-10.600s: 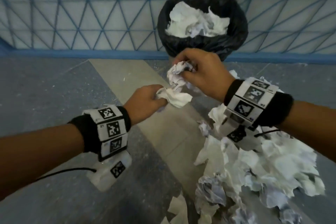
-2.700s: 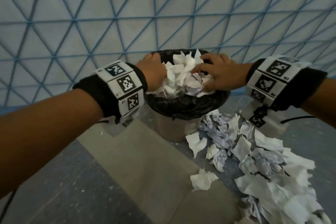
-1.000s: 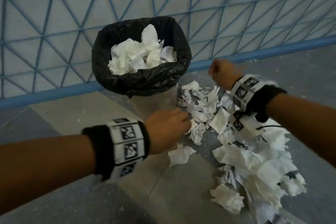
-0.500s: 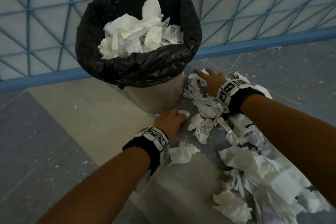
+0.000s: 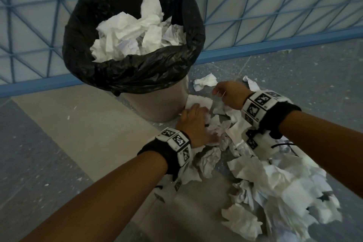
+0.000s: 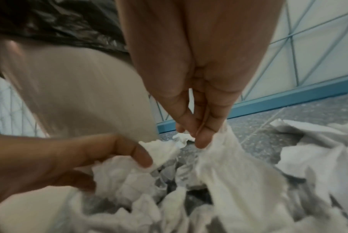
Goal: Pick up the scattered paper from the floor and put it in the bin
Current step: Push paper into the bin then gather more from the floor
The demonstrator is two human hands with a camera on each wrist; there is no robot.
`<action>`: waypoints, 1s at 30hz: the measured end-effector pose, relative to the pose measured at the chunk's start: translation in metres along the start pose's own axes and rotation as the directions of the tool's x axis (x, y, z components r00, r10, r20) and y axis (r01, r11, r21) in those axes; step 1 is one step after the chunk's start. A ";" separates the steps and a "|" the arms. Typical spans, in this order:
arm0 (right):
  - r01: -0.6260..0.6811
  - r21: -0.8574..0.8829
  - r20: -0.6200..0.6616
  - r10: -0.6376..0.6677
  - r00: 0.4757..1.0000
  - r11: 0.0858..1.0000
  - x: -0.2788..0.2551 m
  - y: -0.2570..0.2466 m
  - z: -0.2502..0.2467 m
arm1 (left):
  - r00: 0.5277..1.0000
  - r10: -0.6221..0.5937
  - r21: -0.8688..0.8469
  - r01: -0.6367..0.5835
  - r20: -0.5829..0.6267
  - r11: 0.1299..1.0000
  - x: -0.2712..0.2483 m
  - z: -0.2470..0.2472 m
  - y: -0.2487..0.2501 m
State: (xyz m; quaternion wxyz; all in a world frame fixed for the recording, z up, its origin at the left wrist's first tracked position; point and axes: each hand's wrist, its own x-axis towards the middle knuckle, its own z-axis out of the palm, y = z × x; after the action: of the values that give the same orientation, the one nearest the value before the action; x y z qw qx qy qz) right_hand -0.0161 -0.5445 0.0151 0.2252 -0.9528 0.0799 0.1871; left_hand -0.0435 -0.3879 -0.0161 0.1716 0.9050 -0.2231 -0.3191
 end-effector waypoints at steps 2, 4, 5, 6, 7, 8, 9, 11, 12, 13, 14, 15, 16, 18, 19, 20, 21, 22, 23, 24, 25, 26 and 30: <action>0.046 -0.118 -0.036 -0.050 0.998 0.992 0.009 0.000 -0.002 | 0.999 0.002 0.146 -0.009 0.047 0.989 0.004 0.009 -0.003; 0.126 -0.231 -0.041 -0.139 0.989 0.965 0.022 -0.002 -0.003 | 1.000 0.023 0.233 -0.024 0.006 0.972 0.005 0.014 -0.007; 0.157 -0.276 -0.023 -0.169 0.985 0.948 0.031 -0.003 -0.002 | 0.999 0.037 0.262 -0.031 -0.018 0.964 0.005 0.014 -0.010; 0.167 -0.317 0.010 -0.172 0.985 0.934 0.039 -0.004 -0.001 | 0.998 0.056 0.288 -0.044 -0.034 0.957 0.004 0.013 -0.012; 0.162 -0.345 0.048 -0.155 0.987 0.925 0.050 -0.004 0.004 | 0.996 0.080 0.306 -0.063 -0.046 0.950 0.002 0.012 -0.013; 0.135 -0.366 0.086 -0.111 0.990 0.921 0.057 -0.003 0.008 | 0.994 0.101 0.294 -0.082 -0.051 0.952 0.000 0.012 -0.015; 0.105 -0.373 0.116 -0.066 0.991 0.922 0.063 -0.002 0.013 | 0.991 0.121 0.247 -0.103 -0.056 0.964 -0.003 0.011 -0.018; 0.088 -0.380 0.159 -0.028 0.987 0.921 0.069 -0.002 0.023 | 0.987 0.135 0.103 -0.126 -0.086 0.987 -0.010 0.008 -0.026; 0.097 -0.379 0.172 -0.033 0.985 0.920 0.069 -0.003 0.025 | 0.986 0.132 0.039 -0.129 -0.105 0.991 -0.015 0.005 -0.029; 0.114 -0.363 0.171 -0.054 0.984 0.925 0.068 -0.004 0.027 | 0.984 0.127 -0.008 -0.129 -0.124 0.992 -0.020 0.002 -0.032; 0.118 -0.341 0.169 -0.062 0.984 0.933 0.065 -0.005 0.026 | 0.982 0.122 -0.042 -0.129 -0.142 0.991 -0.025 -0.001 -0.035; 0.121 -0.325 0.170 -0.068 0.983 0.938 0.062 -0.005 0.024 | 0.980 0.121 -0.062 -0.132 -0.158 0.989 -0.031 -0.004 -0.036; 0.129 -0.314 0.166 -0.080 0.983 0.940 0.056 -0.005 0.019 | 0.979 0.115 -0.074 -0.129 -0.168 0.989 -0.036 -0.006 -0.037; 0.150 -0.313 0.168 -0.101 0.981 0.938 0.042 -0.003 0.010 | 0.976 0.096 -0.093 -0.116 -0.196 0.989 -0.046 -0.009 -0.038; 0.162 -0.310 0.183 -0.108 0.977 0.937 0.035 -0.001 0.008 | 0.973 0.093 -0.106 -0.118 -0.213 0.987 -0.050 -0.010 -0.039; 0.164 -0.306 0.211 -0.101 0.972 0.938 0.026 -0.002 0.007 | 0.969 0.093 -0.121 -0.123 -0.229 0.985 -0.054 -0.010 -0.040; 0.175 -0.307 0.236 -0.103 0.966 0.936 0.019 -0.003 0.010 | 0.966 0.095 -0.141 -0.132 -0.239 0.981 -0.058 -0.010 -0.042; 0.184 -0.316 0.253 -0.104 0.962 0.931 0.014 -0.005 0.015 | 0.966 0.100 -0.157 -0.140 -0.239 0.978 -0.061 -0.010 -0.043; 0.186 -0.322 0.247 -0.107 0.963 0.928 0.011 -0.007 0.021 | 0.968 0.103 -0.158 -0.141 -0.231 0.977 -0.064 -0.009 -0.046; 0.165 -0.319 0.221 -0.096 0.971 0.933 0.010 -0.011 0.026 | 0.971 0.100 -0.140 -0.132 -0.216 0.981 -0.065 -0.006 -0.048; 0.150 -0.308 0.189 -0.094 0.978 0.939 0.012 -0.016 0.033 | 0.975 0.093 -0.113 -0.118 -0.204 0.987 -0.067 -0.003 -0.051; 0.152 -0.300 0.173 -0.103 0.979 0.942 0.013 -0.021 0.039 | 0.976 0.083 -0.089 -0.102 -0.200 0.991 -0.067 0.001 -0.054; 0.311 -0.370 0.214 -0.246 0.946 0.876 0.010 -0.038 0.061 | 0.989 0.051 -0.002 -0.052 -0.137 0.999 -0.077 0.021 -0.052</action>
State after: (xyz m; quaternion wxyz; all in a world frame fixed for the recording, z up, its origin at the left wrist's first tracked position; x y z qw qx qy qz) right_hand -0.0174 -0.4838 -0.0245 0.0569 -0.9619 -0.1164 0.2409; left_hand -0.0957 -0.3082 -0.0161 0.1970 0.9182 -0.2332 -0.2525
